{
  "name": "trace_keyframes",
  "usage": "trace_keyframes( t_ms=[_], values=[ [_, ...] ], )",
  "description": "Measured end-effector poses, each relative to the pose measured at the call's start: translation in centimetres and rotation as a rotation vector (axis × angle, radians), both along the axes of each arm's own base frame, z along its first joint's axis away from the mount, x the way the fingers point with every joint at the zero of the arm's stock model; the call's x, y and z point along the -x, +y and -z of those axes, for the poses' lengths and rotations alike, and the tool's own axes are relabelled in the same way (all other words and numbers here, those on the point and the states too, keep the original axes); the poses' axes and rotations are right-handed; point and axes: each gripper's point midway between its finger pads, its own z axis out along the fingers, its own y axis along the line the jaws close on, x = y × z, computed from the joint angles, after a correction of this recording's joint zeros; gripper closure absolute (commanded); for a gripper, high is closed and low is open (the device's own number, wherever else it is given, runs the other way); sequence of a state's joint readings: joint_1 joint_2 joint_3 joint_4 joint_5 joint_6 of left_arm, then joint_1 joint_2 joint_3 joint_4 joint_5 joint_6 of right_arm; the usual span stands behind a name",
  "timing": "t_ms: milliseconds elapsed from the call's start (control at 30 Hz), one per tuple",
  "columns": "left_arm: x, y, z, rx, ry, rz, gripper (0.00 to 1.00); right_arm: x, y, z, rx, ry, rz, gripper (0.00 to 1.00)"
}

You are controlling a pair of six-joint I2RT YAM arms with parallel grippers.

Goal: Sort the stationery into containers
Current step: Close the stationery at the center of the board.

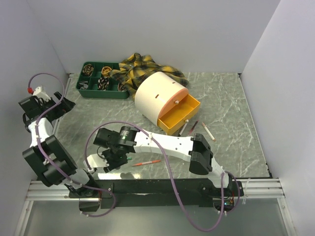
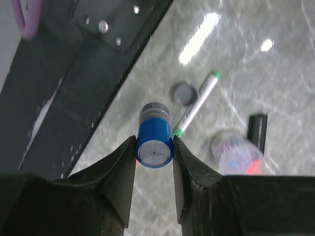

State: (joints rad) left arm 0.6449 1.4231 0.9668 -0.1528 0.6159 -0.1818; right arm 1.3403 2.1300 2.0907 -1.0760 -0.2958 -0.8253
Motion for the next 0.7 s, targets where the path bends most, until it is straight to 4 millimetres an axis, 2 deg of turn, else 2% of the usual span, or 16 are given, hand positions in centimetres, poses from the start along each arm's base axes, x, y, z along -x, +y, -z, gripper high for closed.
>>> trace_keyframes(
  t_ms=[300, 400, 600, 700],
  values=[
    [-0.8, 0.6, -0.7, 0.084, -0.028, 0.006, 0.01, 0.4, 2.9, 2.9, -0.026, 0.033, 0.004, 0.94],
    [-1.3, 1.0, -1.4, 0.094, -0.044, 0.008, 0.01, 0.2, 3.3, 3.9, -0.021, 0.031, 0.009, 0.94],
    [-1.5, 1.1, -2.1, 0.095, -0.062, 0.018, 0.00, -0.6, 4.0, 4.2, -0.046, 0.002, 0.024, 0.95],
    [-1.5, 1.0, -2.1, 0.098, -0.064, 0.025, 0.01, -1.1, 3.8, 4.8, -0.036, -0.009, 0.036, 0.95]
  ],
)
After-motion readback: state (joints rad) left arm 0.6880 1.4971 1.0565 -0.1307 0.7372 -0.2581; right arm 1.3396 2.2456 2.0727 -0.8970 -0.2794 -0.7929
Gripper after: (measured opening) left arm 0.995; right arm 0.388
